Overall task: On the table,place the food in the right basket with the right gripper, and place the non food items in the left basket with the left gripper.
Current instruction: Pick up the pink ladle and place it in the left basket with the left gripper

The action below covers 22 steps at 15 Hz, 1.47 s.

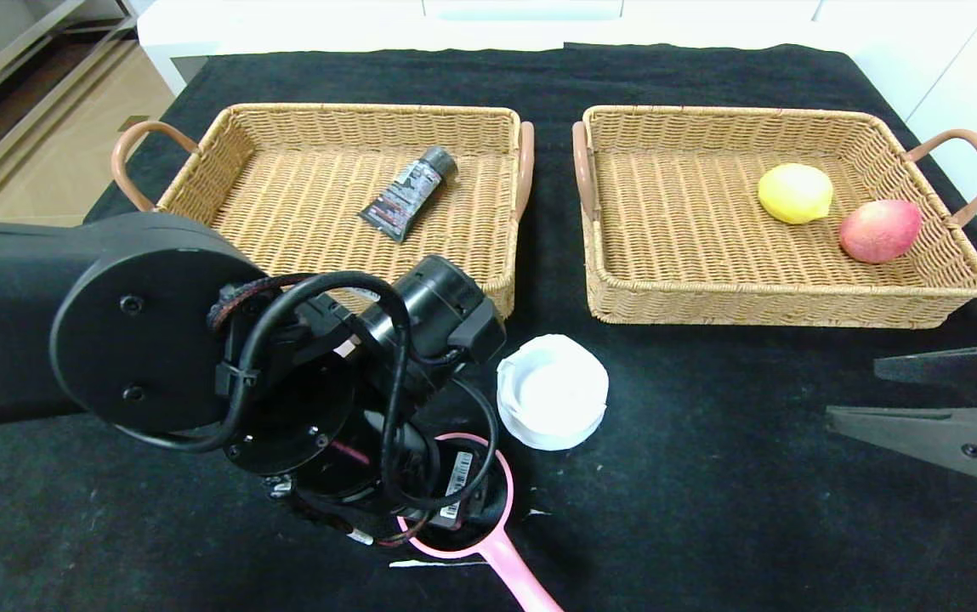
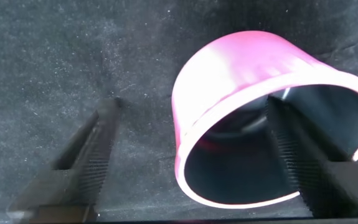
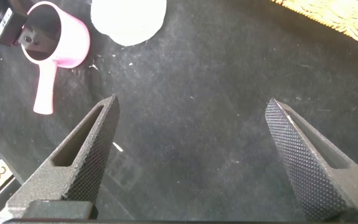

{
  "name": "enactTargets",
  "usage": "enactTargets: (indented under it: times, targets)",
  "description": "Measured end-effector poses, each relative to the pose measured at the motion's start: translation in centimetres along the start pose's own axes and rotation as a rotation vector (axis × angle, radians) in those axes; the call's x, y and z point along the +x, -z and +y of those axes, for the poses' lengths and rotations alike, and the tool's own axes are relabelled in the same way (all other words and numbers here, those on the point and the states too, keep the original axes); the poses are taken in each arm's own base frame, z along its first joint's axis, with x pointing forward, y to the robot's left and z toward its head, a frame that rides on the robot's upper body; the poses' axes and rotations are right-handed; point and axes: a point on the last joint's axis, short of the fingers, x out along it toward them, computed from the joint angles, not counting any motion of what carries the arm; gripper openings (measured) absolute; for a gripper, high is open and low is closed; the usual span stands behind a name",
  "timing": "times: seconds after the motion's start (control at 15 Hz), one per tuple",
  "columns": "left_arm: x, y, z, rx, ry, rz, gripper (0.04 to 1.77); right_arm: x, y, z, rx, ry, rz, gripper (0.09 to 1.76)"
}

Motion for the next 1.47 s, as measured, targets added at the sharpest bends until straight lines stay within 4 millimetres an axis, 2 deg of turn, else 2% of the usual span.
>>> enactTargets:
  times: [0.2, 0.4, 0.47, 0.53, 1.47]
  targets:
    - [0.01, 0.01, 0.00, 0.000, 0.000, 0.000, 1.09, 0.00, 0.01, 0.00, 0.000, 0.000, 0.000, 1.71]
    - [0.00, 0.00, 0.00, -0.006, 0.000, 0.000, 0.77, 0.00, 0.01, -0.01, 0.000, 0.000, 0.000, 1.71]
    - [0.00, 0.02, 0.01, -0.006, -0.001, 0.001, 0.37, 0.00, 0.01, -0.01, 0.000, 0.000, 0.000, 1.71]
    - [0.00, 0.03, 0.00, -0.005, -0.001, 0.002, 0.20, 0.00, 0.01, -0.01, 0.000, 0.000, 0.000, 1.71]
    - [-0.20, 0.23, 0.03, -0.002, 0.001, 0.001, 0.17, 0.16, 0.09, -0.07, 0.002, 0.000, 0.008, 1.71]
